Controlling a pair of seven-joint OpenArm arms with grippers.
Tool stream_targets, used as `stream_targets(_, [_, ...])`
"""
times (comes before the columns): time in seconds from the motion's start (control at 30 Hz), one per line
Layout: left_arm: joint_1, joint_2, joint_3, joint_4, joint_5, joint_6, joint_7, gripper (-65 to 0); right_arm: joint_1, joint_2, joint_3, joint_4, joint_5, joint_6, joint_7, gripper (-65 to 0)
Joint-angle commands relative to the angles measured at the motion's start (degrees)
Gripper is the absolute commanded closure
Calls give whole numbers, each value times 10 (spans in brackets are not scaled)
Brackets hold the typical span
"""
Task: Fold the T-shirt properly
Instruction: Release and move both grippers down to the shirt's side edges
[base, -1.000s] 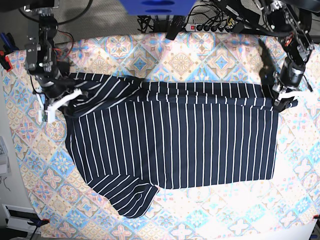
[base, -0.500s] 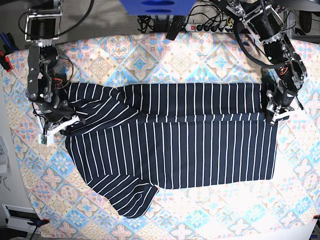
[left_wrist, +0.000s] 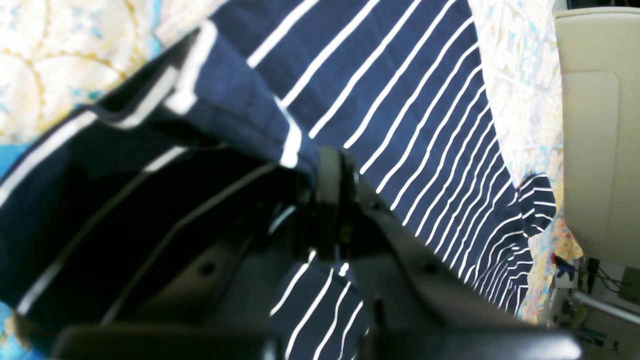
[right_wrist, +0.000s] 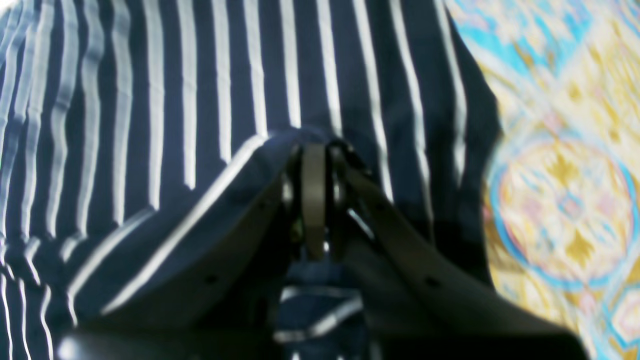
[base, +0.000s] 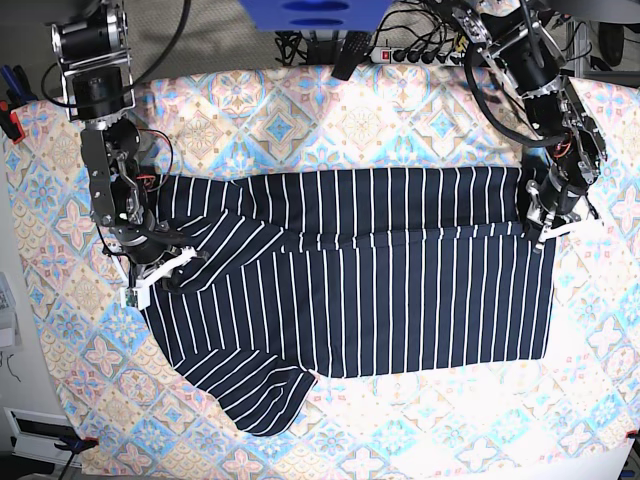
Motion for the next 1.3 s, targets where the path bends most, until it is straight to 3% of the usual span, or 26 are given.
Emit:
stream_targets(0.0, [-9,-8,1,10,-8,-6,-5,-12,8,10,5,0,-1,-2,14,-11])
stream_targets(0.13, [-5,-8,1,12,-9,-3,-3,-208,5,10,6,2,-1,-3,18,-102])
stream_targets(0.23, [7,-8,-1,14,-11,-3,-3,-292,-3,11,6,19,-1,-3,18,-151])
stream_targets(0.4, [37,-7,-2,40,-17,-4,-3,-291,-47,14,9,85,-1,-3,16,-172])
stream_targets(0.53, [99,-7,1,99,-88,-4,-2,-291,-109,14,49,158,-1,-3,6,-172])
stream_targets(0.83, [206,-7,-2,141,-171,-4,-2,-291,-242,14,117,253,-1,-3,-39,-172])
stream_targets(1.27, [160,-7,0,23,-177,-4,-4,-290,-254,11,116,238,-1,-3,-36,-172])
